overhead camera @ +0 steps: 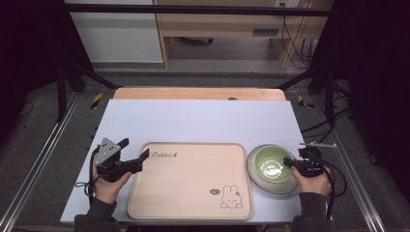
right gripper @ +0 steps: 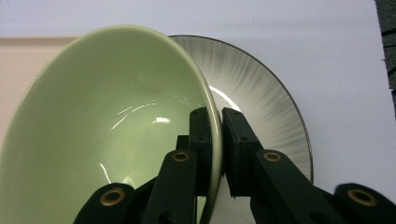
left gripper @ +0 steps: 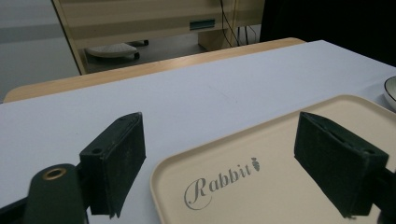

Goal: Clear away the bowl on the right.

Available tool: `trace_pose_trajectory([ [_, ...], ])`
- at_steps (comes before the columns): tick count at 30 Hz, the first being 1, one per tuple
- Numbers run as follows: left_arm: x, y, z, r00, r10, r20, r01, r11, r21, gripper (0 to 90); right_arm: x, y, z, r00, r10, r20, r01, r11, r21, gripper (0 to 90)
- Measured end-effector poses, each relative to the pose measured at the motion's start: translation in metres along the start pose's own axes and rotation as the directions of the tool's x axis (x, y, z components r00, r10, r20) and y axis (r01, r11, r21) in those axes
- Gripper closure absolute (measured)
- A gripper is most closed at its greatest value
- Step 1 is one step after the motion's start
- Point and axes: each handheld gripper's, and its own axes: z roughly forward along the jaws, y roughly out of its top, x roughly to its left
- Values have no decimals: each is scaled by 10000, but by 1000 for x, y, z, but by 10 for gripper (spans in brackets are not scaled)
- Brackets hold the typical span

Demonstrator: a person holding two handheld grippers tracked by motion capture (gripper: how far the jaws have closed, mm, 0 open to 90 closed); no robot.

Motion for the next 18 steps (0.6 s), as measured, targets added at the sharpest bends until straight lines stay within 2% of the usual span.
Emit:
trace_pose_trajectory([
  [5, 0, 0, 0, 10000, -24, -5, 24, 10000, -8, 160, 0, 0, -1, 10000, -86, -34, 85, 9999, -84, 831],
  [18, 0, 1, 1, 10000, -19, -8, 19, 10000, 6, 160, 4, 2, -11, 9987, -68, -507, 45, 9990, -446, 831],
])
